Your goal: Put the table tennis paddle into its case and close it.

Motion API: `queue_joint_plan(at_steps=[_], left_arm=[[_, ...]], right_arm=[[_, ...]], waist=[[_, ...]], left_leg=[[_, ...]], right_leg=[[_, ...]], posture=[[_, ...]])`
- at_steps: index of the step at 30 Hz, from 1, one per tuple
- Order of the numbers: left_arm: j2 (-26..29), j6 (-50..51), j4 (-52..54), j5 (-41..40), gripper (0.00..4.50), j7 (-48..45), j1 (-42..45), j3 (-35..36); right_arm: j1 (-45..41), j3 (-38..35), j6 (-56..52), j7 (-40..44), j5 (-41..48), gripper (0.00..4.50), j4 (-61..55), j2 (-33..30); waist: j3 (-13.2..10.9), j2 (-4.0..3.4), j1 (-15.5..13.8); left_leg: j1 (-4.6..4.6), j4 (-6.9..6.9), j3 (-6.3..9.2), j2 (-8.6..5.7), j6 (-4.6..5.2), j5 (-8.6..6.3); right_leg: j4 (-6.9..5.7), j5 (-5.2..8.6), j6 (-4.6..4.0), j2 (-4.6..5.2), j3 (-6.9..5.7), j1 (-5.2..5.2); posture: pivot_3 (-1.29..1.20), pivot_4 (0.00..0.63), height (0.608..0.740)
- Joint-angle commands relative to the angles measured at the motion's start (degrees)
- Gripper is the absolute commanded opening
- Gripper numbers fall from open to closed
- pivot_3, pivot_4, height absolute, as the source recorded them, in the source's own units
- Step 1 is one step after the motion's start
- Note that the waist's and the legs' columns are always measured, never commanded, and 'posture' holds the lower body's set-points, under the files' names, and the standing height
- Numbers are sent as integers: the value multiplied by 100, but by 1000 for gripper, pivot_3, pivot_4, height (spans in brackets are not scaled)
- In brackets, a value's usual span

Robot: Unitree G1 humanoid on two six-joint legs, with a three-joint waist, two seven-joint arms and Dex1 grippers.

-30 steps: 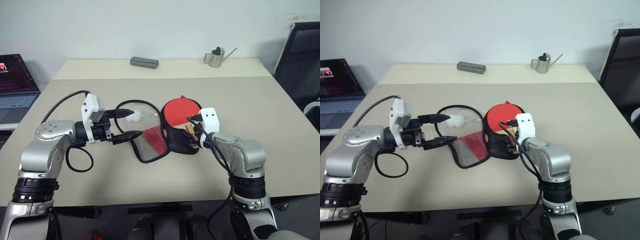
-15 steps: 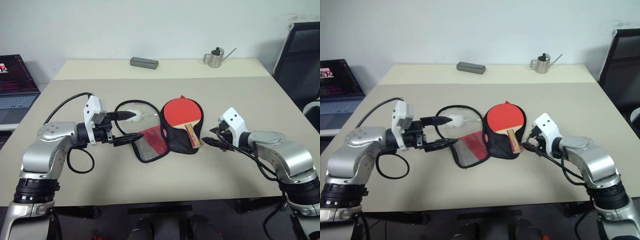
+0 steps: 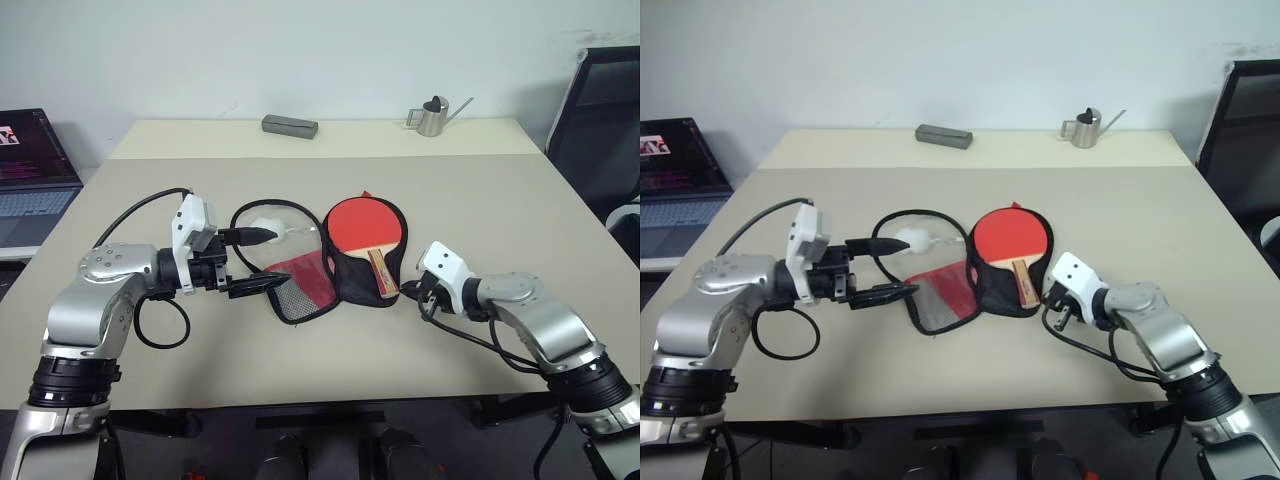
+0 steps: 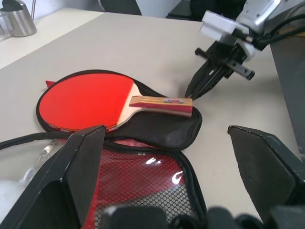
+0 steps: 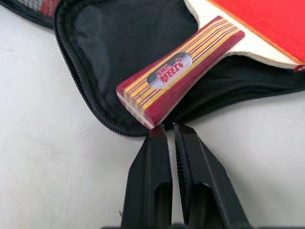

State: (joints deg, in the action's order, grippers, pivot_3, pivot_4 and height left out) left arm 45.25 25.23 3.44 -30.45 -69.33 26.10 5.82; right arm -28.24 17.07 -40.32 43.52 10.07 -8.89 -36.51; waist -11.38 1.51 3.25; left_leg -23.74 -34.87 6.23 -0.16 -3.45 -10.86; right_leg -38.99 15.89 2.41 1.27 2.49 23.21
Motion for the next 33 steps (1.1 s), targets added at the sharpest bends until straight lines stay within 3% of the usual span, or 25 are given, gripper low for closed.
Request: queue_joint_plan(at_steps=[1,16,23,33], left_arm=[[49,-2,236,-93,4500,13,15,95],[-16,-17,173,-78,4500,209,-51,188],[-178,-348,-391,213,4500,964,-251,587],[-173,-729,-1138,624,4500,1568,-655,862]], right_arm=[[-111,-107,36,102,36,301,-308,23],[-5,-270,-105,17,172,301,-660,346],[-303,-1388,321,956,1129,301,-763,-118],[-907,-1783,-297,2066,2227,301,-722,-909]], waist=[[0,0,-2],[0,0,1],[0,0,-6],[0,-1,-17]], left_leg=[[-1,0,0,0,0,0],[0,-4,1,2,0,0],[-1,-5,1,2,0,0],[0,-6,-1,2,0,0]], right_leg=[[0,0,0,0,0,0],[-1,-4,-1,-2,0,0],[0,-6,1,-1,0,-1],[0,-9,-2,1,2,-2]], posture=[[0,150,740],[0,150,740],[0,150,740],[0,150,740]])
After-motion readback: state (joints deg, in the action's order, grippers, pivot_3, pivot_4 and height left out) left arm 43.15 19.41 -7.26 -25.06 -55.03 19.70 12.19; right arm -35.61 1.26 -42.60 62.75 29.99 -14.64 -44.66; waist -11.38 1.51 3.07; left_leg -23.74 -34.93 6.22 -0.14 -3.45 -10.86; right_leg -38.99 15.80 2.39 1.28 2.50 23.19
